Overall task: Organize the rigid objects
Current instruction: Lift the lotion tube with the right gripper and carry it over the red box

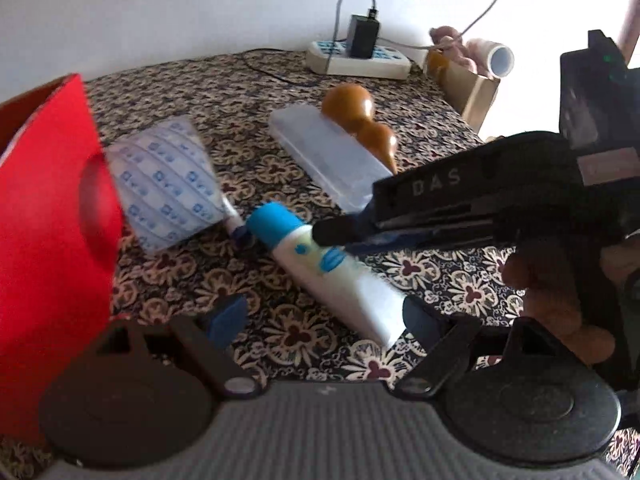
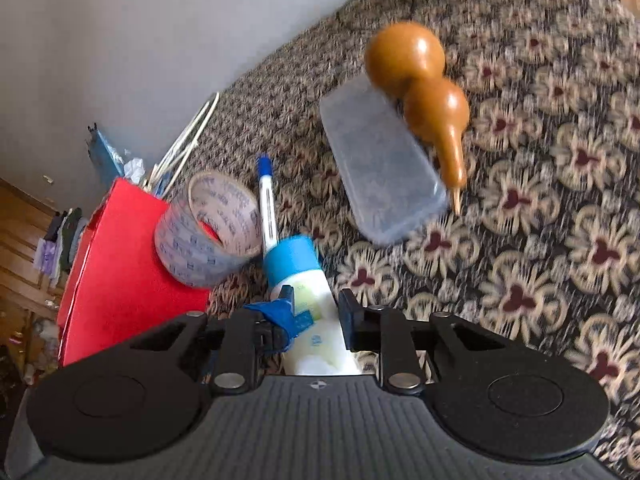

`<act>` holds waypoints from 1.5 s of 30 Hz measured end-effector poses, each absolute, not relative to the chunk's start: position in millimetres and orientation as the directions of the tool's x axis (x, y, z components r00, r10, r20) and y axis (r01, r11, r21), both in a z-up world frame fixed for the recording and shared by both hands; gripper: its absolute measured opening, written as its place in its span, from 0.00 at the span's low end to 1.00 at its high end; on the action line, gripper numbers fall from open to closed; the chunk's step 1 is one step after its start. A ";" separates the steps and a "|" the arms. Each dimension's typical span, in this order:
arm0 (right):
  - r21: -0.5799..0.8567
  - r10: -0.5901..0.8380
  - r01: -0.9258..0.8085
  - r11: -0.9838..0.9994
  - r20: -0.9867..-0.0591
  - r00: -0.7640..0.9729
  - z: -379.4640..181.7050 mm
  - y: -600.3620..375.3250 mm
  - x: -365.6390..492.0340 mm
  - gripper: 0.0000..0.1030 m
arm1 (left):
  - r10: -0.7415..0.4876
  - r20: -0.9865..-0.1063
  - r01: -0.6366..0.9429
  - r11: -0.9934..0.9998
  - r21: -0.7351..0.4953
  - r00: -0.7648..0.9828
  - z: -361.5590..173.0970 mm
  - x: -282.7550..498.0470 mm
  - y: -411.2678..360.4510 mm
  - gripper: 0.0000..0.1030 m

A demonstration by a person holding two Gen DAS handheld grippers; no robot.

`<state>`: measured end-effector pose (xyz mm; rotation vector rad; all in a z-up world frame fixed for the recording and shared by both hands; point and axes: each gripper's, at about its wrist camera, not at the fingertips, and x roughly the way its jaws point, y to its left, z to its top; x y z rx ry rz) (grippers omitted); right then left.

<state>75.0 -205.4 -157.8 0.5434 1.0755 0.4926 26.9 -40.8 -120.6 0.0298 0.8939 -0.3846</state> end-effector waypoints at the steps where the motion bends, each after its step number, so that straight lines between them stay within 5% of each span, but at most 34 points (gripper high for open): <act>1: 0.645 0.630 -0.107 0.757 -0.676 0.382 -157.0 -205.7 72.1 0.02 | -0.319 -0.768 0.346 0.928 -0.135 0.555 -122.7 28.5 -41.6 0.82; 9: 0.699 0.676 -0.082 0.711 -0.647 0.353 -163.7 -197.2 57.1 0.03 | -0.327 -0.799 0.363 0.920 -0.148 0.505 -137.4 41.1 -39.0 0.80; 17: 0.715 0.689 -0.065 0.696 -0.640 0.339 -166.8 -186.7 52.3 0.04 | -0.309 -0.797 0.394 0.914 -0.098 0.519 -136.5 38.1 -35.6 0.54; 32: 0.703 0.691 -0.080 0.707 -0.661 0.293 -141.6 -177.8 -11.8 0.03 | -0.297 -0.820 0.419 0.905 -0.077 0.490 -118.1 -32.9 -25.3 0.40; 45: 0.659 0.719 -0.313 0.684 -0.535 0.444 -45.7 -115.1 -13.2 0.03 | -0.294 -0.660 0.401 0.916 0.012 0.691 -19.5 -62.1 22.0 0.39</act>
